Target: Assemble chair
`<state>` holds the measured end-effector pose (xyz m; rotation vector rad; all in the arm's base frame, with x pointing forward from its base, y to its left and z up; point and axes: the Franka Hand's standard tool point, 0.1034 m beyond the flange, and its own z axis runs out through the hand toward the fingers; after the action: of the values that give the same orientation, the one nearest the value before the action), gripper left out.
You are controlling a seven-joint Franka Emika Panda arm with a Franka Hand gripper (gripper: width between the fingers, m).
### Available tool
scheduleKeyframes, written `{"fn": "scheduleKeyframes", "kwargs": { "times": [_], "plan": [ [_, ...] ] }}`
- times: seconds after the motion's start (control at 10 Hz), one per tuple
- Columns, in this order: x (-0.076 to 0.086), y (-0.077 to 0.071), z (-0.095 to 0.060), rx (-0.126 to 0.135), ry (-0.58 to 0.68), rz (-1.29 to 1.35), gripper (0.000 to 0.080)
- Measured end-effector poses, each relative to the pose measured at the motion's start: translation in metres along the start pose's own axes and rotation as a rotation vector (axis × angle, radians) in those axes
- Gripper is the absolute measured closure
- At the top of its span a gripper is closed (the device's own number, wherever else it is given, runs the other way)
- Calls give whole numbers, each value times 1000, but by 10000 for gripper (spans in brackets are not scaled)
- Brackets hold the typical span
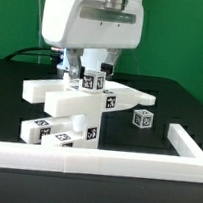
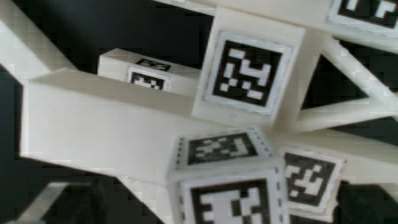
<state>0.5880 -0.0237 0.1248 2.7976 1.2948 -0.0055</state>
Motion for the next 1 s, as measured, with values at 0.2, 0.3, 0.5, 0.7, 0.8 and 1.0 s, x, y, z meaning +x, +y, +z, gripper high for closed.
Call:
{"fn": "scheduleKeyframes", "kwargs": {
  "times": [0.2,0.3,0.5,0.7,0.8,1.0],
  "plan": [
    [0,0,0,0,0,0,436],
    [0,0,0,0,0,2,514],
    [-1,0,0,0,0,30,514],
    [0,0,0,0,0,174,514],
    [0,0,0,1,0,257,514],
    [0,0,0,1,0,428,512]
  ]
}}
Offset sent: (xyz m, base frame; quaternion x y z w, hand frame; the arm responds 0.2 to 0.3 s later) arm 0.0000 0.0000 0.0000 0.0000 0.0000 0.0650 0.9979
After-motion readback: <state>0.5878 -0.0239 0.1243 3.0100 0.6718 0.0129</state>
